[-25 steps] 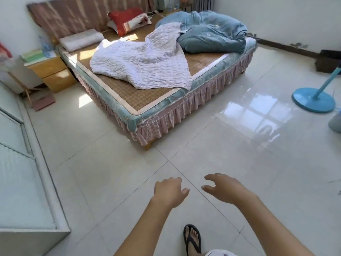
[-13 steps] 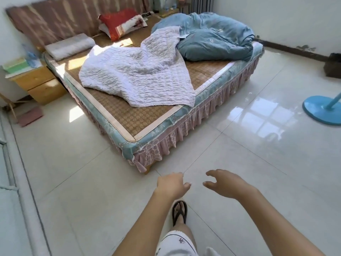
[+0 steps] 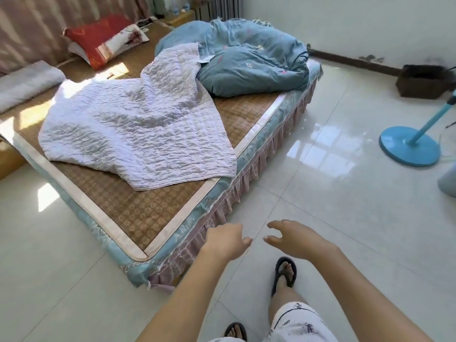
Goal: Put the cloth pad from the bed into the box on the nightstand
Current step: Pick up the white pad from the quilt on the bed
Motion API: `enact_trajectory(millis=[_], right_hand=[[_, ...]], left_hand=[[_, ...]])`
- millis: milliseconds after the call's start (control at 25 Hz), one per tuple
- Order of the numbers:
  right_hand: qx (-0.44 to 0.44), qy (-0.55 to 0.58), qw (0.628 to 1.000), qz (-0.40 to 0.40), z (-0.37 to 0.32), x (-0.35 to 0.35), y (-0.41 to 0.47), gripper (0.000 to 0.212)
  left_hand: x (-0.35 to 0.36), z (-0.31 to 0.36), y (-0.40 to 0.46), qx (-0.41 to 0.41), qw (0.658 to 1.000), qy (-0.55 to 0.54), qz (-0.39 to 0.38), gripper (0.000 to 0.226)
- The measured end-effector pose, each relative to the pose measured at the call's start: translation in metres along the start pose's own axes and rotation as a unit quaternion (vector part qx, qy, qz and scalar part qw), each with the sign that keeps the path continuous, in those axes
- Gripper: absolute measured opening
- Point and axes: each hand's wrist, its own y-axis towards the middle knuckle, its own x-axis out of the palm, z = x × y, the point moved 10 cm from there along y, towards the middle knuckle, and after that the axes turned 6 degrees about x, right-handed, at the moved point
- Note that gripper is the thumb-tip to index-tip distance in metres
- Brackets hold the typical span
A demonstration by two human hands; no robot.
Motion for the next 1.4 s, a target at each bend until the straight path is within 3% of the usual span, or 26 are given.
enact_trajectory(millis=[440, 640, 1000, 1400], right_hand=[[-0.047, -0.054, 0.997, 0.02, 0.082, -0.211, 0.203, 0.051], [-0.072, -0.067, 0.995, -0.009, 0.088, -0.269, 0.273, 0.048], [-0.085, -0.096, 0.992, -0.006, 0.071, -0.389, 0.473, 0.047], [-0.096, -0.097, 0.989, -0.06, 0.027, -0.508, 0.664, 0.043]], left_hand=[[-0.149, 0.048, 0.233, -0.055, 0.995, -0.073, 0.027, 0.046], [-0.199, 0.048, 0.306, -0.072, 0.993, -0.093, 0.017, 0.041], [-0.304, -0.01, 0.498, -0.076, 0.993, -0.092, 0.016, 0.04], [-0.441, -0.096, 0.669, -0.117, 0.987, -0.104, 0.022, 0.046]])
